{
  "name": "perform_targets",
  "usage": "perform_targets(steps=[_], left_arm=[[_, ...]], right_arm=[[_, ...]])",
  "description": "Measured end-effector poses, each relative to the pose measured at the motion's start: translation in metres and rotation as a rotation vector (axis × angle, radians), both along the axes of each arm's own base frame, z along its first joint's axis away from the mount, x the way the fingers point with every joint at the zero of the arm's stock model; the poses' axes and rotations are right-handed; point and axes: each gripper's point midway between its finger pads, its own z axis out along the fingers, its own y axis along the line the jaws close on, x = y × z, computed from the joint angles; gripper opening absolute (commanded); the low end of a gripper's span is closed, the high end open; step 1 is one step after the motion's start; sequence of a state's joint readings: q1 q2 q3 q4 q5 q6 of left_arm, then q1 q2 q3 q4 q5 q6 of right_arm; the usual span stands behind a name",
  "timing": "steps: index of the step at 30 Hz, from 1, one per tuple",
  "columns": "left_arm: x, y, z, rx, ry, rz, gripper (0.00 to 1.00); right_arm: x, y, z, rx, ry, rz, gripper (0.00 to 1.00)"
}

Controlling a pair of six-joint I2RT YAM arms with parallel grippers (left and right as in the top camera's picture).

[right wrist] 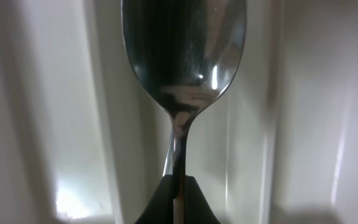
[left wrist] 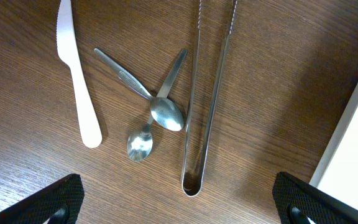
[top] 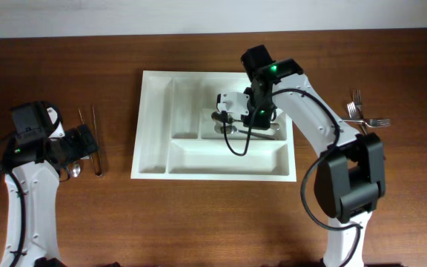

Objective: Pack container
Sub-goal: 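Place the spoon beside the first spoon in the middle compartment, then move the right gripper back over the forks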

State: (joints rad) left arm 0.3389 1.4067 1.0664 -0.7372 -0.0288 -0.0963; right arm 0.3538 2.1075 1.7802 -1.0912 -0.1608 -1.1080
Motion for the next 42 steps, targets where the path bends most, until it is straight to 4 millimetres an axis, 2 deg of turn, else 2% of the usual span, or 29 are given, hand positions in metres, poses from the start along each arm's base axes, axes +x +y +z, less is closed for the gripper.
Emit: perform_targets(steps=[1, 6, 12, 16, 19, 20, 22, 25, 26, 33, 35, 42], left_arm=[[0.000, 0.000, 0.000, 0.000, 0.000, 0.000, 0.99], [0.000, 0.000, 0.000, 0.000, 0.000, 0.000, 0.99], [0.000, 0.000, 0.000, 0.000, 0.000, 0.000, 0.99], [0.000, 0.000, 0.000, 0.000, 0.000, 0.000, 0.99], [0.000, 0.000, 0.000, 0.000, 0.000, 0.000, 0.99], [0.000, 0.000, 0.000, 0.000, 0.000, 0.000, 0.99], [0.000, 0.000, 0.000, 0.000, 0.000, 0.000, 0.99], [0.000, 0.000, 0.000, 0.000, 0.000, 0.000, 0.99], [0.000, 0.000, 0.000, 0.000, 0.000, 0.000, 0.99], [0.000, 0.000, 0.000, 0.000, 0.000, 0.000, 0.99], [0.000, 0.000, 0.000, 0.000, 0.000, 0.000, 0.99], [0.000, 0.000, 0.000, 0.000, 0.000, 0.000, 0.99]], right_arm=[[0.001, 0.000, -0.003, -0.002, 0.003, -0.013, 0.26], [0.009, -0.001, -0.004, -0.003, -0.011, -0.092, 0.33], [0.016, -0.007, 0.006, 0.004, 0.009, -0.320, 0.38], [0.022, -0.026, 0.021, 0.016, 0.037, -0.509, 0.38], [0.039, -0.055, 0.042, 0.066, 0.025, -0.736, 0.36], [0.048, -0.070, 0.051, 0.094, 0.016, -0.841, 0.26], [0.060, -0.100, 0.066, 0.142, 0.004, -1.034, 0.17], [0.065, -0.139, 0.076, 0.181, 0.000, -1.231, 0.14], [0.067, -0.155, 0.077, 0.191, 0.001, -1.300, 0.15], [0.066, -0.215, 0.077, 0.240, 0.029, -1.641, 0.15], [0.063, -0.230, 0.076, 0.239, 0.033, -1.756, 0.25], [0.049, -0.278, 0.073, 0.197, -0.025, -2.143, 0.28]])
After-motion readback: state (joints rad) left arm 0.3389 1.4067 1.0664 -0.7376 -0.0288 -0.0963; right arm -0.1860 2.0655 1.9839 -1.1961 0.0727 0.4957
